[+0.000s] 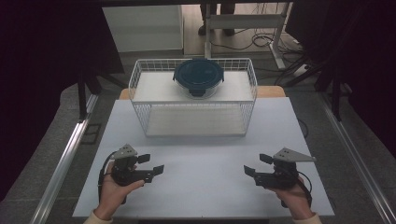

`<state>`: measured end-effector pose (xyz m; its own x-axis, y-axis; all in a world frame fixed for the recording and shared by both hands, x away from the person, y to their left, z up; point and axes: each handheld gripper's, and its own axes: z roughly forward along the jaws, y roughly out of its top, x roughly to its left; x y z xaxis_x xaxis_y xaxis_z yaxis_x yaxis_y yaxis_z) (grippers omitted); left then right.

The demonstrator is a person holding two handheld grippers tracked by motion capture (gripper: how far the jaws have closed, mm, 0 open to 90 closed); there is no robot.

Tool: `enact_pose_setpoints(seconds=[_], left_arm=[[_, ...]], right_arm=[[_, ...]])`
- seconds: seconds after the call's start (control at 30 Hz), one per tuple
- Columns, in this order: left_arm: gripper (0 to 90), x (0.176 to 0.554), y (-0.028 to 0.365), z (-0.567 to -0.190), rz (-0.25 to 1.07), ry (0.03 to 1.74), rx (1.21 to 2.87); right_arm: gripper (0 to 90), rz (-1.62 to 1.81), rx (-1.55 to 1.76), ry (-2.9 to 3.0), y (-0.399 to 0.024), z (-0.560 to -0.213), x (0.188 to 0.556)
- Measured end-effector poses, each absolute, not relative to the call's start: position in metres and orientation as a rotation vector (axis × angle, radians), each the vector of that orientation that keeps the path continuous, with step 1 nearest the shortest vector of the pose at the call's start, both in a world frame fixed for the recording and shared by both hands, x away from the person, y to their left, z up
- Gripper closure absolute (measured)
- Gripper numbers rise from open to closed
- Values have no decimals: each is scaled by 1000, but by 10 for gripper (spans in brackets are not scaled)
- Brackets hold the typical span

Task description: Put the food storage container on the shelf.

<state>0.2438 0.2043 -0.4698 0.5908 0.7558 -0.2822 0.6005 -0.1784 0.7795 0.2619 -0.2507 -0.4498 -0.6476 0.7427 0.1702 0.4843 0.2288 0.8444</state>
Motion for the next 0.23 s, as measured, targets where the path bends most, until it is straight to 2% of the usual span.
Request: enact_pose_setpoints(seconds=[0.23], left_arm=[[221, 241, 206, -470, 229, 1091, 1868]], right_arm=[[192, 1384, 1119, 2220, -250, -450, 260]])
